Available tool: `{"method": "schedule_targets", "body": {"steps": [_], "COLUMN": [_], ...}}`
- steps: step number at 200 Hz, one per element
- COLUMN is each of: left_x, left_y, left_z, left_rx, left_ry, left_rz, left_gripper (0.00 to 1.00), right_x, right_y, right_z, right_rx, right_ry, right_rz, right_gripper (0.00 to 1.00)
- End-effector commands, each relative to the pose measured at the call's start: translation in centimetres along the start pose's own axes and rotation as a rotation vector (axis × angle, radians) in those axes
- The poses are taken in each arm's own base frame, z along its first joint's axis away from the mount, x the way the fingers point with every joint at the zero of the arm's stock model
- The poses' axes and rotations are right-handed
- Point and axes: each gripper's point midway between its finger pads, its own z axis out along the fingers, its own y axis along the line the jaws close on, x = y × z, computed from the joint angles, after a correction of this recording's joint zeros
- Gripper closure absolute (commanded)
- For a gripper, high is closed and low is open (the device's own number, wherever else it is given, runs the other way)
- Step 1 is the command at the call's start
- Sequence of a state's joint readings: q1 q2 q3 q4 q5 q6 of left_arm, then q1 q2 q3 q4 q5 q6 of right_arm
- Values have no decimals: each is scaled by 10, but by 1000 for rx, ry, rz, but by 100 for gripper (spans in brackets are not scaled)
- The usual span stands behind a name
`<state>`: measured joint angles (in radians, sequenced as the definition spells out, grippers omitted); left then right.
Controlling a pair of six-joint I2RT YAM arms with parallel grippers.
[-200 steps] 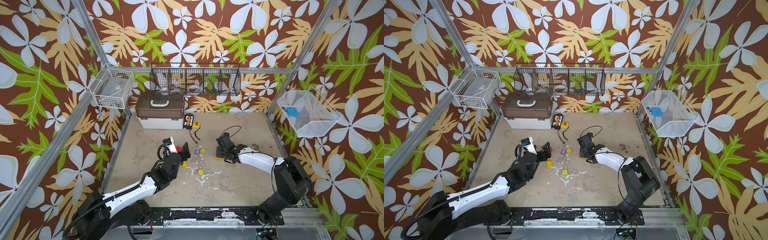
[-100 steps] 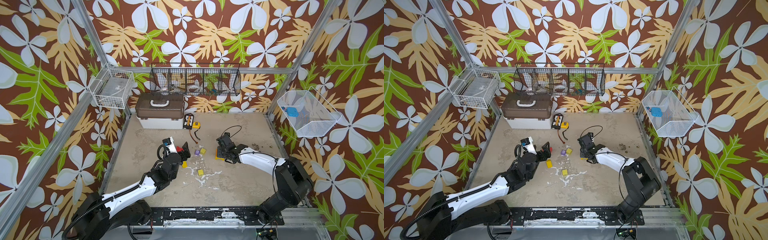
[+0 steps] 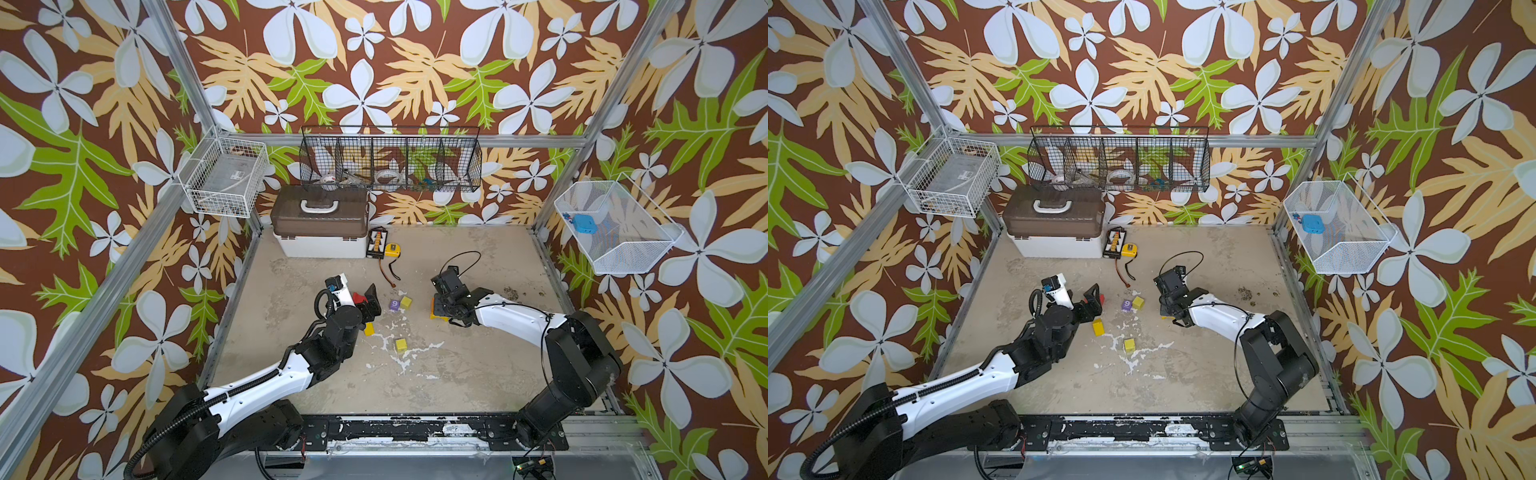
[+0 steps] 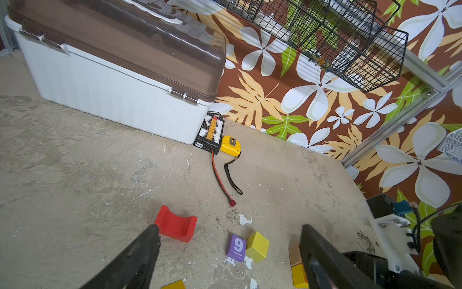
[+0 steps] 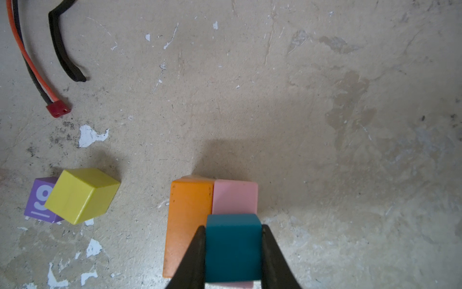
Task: Build the wood block tower
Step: 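Lower the teal cube onto the pink bar with the right gripper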
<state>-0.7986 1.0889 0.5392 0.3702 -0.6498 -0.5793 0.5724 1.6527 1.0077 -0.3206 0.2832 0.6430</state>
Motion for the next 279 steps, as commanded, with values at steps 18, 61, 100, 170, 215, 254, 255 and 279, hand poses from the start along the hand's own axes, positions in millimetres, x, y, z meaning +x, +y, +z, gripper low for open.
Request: {"method": "schedule_targets", "body": {"steps": [18,61,100,170,215,254,255,279], "left_x": [-3,-3,-2,-2,-2,-1,-1,-1], "left_y": [0,0,0,0,0,-1,-1,-1], "left_z": [0,0,0,-1,-1,0,0,0], "left_rx": [0,1,2,4,5,9,9,9], "left_ry": [-8,-9,-6,-6,-4,-2,-1,-2], "left_rz": [-13,-13,-13,-15,-16,-18,-17,-19], "left_gripper": [11,11,11,11,11,11,11,11], "right_x": [-1,-1,-1,-1,-2,-2,-2,-2], "right_y": [-2,-1,0,-1,-4,-6,-6,-5], "right_z": [-1,0,1,1,-1,-1,-1,0], "right_rx": [15,18,16,23,41,47,47,47], "right_ry": [-7,-3,-1,-3,-10,-11,-10,-11], "right_rz": [-9,-13,-16,-19,-9,-3,-4,-2], "right_gripper": [72,66,64,55,60,62,62,62]}}
